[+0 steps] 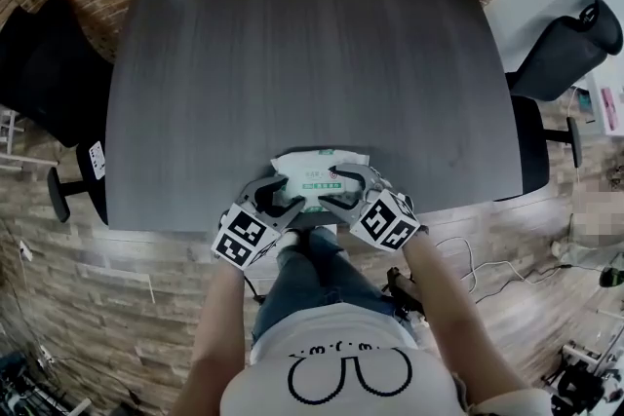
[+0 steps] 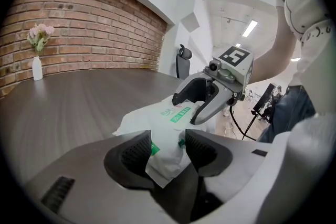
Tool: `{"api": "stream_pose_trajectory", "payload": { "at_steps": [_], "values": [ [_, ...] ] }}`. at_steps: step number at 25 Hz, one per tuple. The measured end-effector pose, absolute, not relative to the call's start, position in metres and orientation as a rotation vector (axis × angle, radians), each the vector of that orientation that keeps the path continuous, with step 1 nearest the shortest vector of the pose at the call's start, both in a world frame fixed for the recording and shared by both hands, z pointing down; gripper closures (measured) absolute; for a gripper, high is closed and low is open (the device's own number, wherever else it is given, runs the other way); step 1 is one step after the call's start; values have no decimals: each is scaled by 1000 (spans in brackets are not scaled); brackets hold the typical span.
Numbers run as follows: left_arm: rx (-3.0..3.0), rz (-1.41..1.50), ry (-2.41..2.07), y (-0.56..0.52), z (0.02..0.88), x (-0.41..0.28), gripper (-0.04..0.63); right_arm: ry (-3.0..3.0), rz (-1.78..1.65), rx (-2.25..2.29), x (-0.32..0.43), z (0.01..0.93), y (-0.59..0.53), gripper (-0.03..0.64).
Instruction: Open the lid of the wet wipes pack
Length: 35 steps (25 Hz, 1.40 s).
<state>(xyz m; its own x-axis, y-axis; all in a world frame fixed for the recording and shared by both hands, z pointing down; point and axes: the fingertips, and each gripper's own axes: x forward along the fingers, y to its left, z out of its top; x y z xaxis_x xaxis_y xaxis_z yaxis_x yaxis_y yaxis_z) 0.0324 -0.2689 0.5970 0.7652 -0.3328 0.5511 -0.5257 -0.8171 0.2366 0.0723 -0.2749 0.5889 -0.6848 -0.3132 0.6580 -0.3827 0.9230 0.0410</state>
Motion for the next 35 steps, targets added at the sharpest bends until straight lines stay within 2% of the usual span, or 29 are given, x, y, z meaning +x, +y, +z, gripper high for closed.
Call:
{"api": "stream_pose_trajectory", "payload": {
  "at_steps": [13, 17, 25, 35],
  "values": [
    [2573, 707, -658, -267, 600, 32, 399, -2424, 449, 417, 71, 580, -281, 411],
    [2572, 704, -650, -266, 599, 33, 399, -2404, 409, 398, 72, 575, -281, 413],
    [2570, 717, -638, -266, 598, 33, 399, -2435, 301, 483, 75, 546, -301, 476],
    [2561, 735, -620, -265, 597, 32, 399, -2409, 308, 737, 81, 554, -355, 464]
  ]
}}
